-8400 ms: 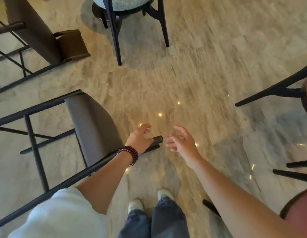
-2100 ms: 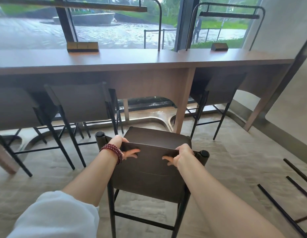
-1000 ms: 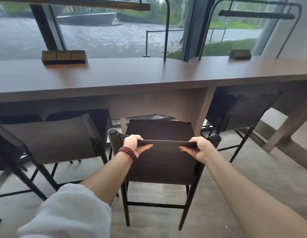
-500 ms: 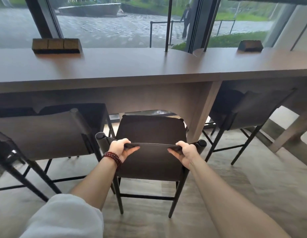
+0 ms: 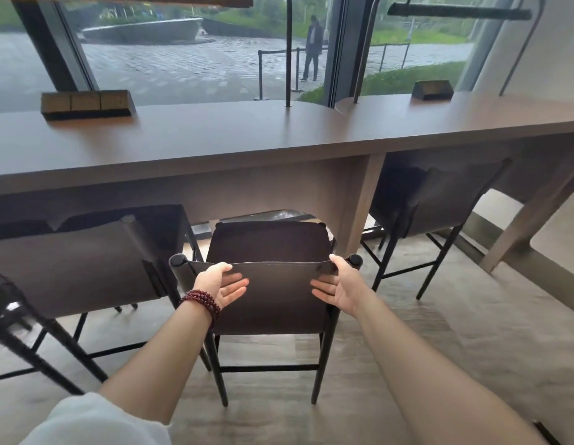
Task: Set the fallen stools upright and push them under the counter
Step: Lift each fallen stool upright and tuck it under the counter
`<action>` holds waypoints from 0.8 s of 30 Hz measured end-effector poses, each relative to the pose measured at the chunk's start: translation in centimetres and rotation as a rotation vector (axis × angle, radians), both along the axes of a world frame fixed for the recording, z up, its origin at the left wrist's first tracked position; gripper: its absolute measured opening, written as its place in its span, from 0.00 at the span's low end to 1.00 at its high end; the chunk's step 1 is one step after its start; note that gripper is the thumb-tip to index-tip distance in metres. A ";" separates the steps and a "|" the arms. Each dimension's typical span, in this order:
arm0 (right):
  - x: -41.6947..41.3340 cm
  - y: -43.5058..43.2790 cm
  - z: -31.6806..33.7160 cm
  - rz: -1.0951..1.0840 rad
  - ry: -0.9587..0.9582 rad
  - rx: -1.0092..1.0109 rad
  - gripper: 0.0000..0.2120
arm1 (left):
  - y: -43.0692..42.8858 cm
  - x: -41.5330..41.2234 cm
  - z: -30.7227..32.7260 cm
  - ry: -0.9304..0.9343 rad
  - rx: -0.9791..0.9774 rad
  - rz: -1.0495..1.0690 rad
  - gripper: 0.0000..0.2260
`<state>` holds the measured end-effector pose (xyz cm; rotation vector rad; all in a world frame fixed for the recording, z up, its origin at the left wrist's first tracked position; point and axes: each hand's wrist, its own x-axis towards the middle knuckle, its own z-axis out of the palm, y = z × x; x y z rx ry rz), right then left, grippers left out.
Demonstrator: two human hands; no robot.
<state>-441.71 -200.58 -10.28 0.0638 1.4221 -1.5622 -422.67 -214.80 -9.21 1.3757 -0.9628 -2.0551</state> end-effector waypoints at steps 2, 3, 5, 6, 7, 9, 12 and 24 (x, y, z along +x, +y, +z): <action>0.5 1.3 0.9 0.021 0.019 -0.011 0.24 | 1.2 -0.2 0.6 -0.012 0.001 -0.079 0.08; 0.9 2.2 1.3 0.031 0.028 -0.015 0.25 | 1.8 -0.4 0.8 -0.006 0.004 -0.124 0.09; 1.6 4.0 2.0 0.041 0.038 -0.038 0.24 | 3.2 -1.1 1.4 0.031 0.002 -0.209 0.09; 1.9 5.0 2.3 0.042 0.042 -0.056 0.24 | 4.0 -1.6 1.7 0.059 -0.003 -0.249 0.10; 2.2 6.7 2.7 0.022 0.046 -0.076 0.22 | 5.3 -2.2 2.0 0.080 -0.011 -0.300 0.10; 2.7 8.9 3.3 0.006 0.064 -0.104 0.19 | 7.1 -3.1 2.3 0.126 -0.033 -0.328 0.11; 3.0 13.7 3.6 -0.100 0.098 -0.130 0.17 | 11.3 -4.4 2.6 0.163 -0.042 -0.359 0.12; 4.0 42.2 4.4 -0.554 0.236 -0.132 0.10 | 34.0 -10.1 4.8 0.278 -0.312 -0.794 0.07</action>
